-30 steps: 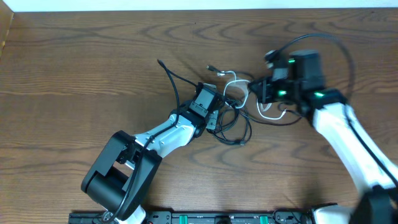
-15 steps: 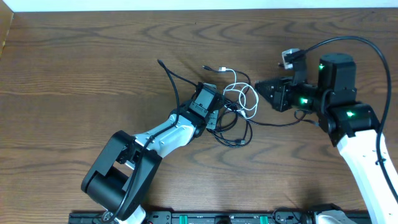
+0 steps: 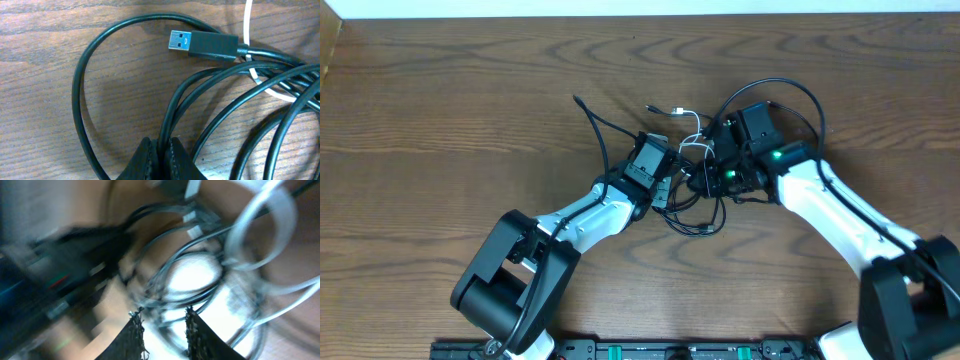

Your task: Untangle cables

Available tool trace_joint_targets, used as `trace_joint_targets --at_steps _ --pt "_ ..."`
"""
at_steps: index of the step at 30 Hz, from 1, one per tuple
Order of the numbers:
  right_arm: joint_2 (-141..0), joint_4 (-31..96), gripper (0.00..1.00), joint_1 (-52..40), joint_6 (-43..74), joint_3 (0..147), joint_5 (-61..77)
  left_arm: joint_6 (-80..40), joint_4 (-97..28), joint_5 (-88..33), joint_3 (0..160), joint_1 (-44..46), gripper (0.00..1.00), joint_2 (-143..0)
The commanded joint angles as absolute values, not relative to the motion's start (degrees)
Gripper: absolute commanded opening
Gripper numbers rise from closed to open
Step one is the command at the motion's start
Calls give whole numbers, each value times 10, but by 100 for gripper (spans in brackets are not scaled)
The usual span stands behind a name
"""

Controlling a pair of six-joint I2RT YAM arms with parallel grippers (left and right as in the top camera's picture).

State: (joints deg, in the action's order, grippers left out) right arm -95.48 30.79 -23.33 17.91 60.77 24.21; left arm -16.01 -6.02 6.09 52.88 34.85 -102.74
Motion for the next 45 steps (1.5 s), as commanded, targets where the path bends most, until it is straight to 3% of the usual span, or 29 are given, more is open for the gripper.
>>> trace_joint_targets --at_steps 1,7,13,18,25,27,30,35,38,43,45 --pt "-981 276 28 -227 198 609 135 -153 -61 62 524 345 8 -1018" --pt "-992 261 26 -209 236 610 3 -153 -63 62 524 345 8 -1018" --pt "-991 254 34 -181 266 610 -95 -153 -62 62 524 345 8 -1018" --pt "-991 242 31 -159 266 610 -21 -153 -62 62 524 345 8 -1018" --pt "-990 267 28 -161 214 610 222 -153 -62 62 524 345 8 -1018" --pt "-990 276 31 -166 215 610 231 -153 -62 62 524 345 8 -1018" --pt "-992 279 42 -180 218 609 210 -153 -62 62 524 345 8 -1018" --pt "-1015 260 45 -196 218 609 151 -153 -62 62 524 345 8 -1018" --pt "-1036 247 42 -196 218 609 151 -153 -62 62 524 345 8 -1018" --pt "-1067 237 26 -196 203 609 197 -153 -62 62 524 345 8 -1018" --pt "-1067 234 25 -196 201 609 201 -153 -62 62 524 345 8 -1018"
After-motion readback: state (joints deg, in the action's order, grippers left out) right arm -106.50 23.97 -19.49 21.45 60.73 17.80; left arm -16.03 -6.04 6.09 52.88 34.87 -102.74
